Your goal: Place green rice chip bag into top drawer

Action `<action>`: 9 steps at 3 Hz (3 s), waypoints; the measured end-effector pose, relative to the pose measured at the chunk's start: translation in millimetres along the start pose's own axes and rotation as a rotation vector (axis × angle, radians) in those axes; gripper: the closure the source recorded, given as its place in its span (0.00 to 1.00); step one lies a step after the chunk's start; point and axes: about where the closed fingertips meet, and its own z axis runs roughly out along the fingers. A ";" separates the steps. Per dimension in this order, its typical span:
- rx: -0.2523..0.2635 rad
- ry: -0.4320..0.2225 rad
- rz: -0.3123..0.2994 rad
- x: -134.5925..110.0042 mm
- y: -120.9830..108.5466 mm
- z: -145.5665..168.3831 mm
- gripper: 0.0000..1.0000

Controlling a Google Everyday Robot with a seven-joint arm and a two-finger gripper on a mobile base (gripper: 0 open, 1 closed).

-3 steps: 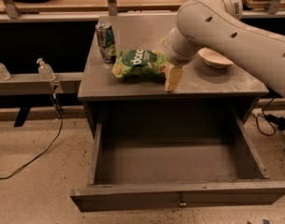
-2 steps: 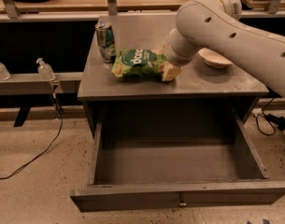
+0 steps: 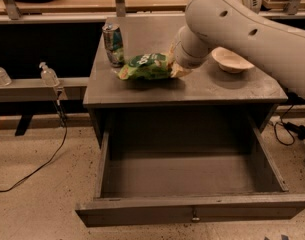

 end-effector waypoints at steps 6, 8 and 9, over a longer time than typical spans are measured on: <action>-0.191 -0.157 0.253 31.9 182.3 -108.2 1.00; -0.275 -0.144 0.349 53.0 222.2 -61.3 0.62; -0.305 -0.132 0.424 64.1 239.8 -42.1 0.39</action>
Offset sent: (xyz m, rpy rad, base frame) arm -0.1290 -0.0614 0.0578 0.1614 0.1519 0.0106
